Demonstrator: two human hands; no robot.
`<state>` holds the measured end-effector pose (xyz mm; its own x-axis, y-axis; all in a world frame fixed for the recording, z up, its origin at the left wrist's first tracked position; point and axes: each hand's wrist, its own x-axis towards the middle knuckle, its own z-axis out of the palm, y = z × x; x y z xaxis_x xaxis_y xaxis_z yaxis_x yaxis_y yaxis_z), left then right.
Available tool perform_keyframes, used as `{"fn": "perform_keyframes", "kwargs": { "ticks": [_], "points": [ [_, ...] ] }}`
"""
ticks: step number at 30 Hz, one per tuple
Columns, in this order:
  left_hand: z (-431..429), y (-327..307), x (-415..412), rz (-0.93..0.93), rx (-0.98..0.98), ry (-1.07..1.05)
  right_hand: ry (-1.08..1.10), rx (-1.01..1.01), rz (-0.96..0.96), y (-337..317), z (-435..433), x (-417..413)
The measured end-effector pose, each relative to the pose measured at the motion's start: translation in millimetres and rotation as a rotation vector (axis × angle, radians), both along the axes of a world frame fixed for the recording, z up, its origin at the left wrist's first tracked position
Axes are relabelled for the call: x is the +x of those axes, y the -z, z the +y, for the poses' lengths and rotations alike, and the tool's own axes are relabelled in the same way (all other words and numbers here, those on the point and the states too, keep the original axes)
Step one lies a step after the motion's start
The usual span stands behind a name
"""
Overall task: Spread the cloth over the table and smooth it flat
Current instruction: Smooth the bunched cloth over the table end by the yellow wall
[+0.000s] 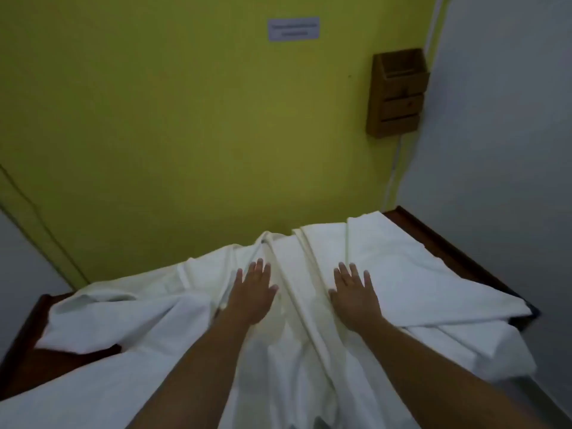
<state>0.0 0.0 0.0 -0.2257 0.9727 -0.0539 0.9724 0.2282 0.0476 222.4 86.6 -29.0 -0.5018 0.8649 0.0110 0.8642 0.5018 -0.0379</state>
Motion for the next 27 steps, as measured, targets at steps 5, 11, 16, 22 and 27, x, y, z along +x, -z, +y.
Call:
{"fn": "perform_keyframes", "kwargs": {
  "ticks": [5,11,16,22,27],
  "points": [
    [10.7,31.3,64.3,-0.050,-0.031,0.160,0.142,-0.086,-0.103,39.0,-20.8,57.5],
    [24.4,60.3,129.6,-0.035,-0.099,0.303,0.213,-0.182,-0.054,56.1,-27.4,112.1],
    [38.7,81.4,160.1,-0.043,-0.183,0.332,0.227,-0.148,0.038,61.0,-37.5,123.0],
    [64.0,94.6,167.3,-0.027,-0.292,0.342,0.279,-0.132,0.072,65.8,-38.2,133.1],
    [107.4,91.7,172.1,0.077,-0.230,0.521,0.380,-0.104,0.050,69.4,-20.9,151.0]
  ]
}}
